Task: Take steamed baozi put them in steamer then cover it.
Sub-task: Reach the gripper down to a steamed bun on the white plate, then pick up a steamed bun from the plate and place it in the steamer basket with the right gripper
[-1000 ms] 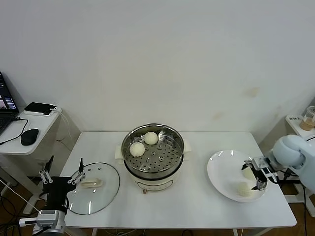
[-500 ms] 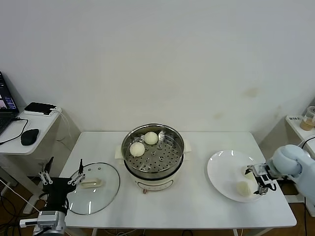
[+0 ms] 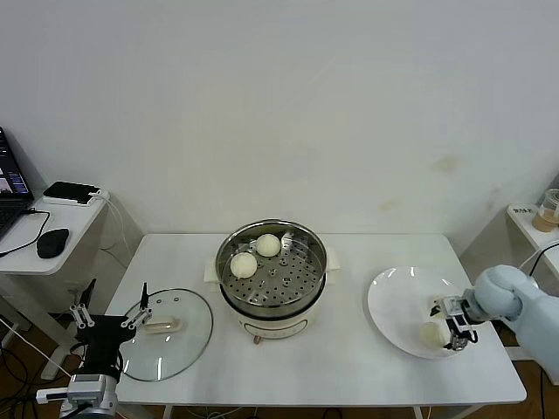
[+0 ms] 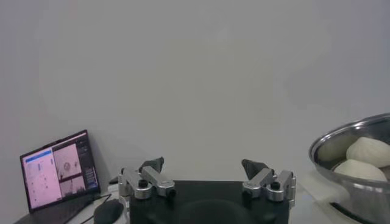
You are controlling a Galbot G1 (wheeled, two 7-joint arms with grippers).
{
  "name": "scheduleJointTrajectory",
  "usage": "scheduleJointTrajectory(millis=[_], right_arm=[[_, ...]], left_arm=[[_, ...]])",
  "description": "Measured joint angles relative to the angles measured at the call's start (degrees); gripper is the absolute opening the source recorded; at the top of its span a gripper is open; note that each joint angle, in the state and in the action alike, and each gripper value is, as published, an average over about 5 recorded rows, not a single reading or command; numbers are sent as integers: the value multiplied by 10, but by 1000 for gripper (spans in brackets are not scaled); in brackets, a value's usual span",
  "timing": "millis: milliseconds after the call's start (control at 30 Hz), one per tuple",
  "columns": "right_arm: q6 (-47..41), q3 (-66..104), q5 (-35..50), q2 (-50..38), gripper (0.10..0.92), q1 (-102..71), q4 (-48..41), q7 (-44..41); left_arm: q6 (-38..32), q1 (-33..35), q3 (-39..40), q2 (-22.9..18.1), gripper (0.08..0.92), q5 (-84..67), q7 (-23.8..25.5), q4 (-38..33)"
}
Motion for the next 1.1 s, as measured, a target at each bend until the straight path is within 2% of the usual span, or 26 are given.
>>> scheduleJointTrajectory(millis=[533, 1100], right_arm=[[-8, -9, 11, 0, 565, 9, -9, -10], [-20, -14, 71, -20, 560, 94, 5, -42]], left_arm=[[0, -2, 9, -3, 823, 6, -1, -5], [0, -4, 8, 3, 823, 4, -1, -7]])
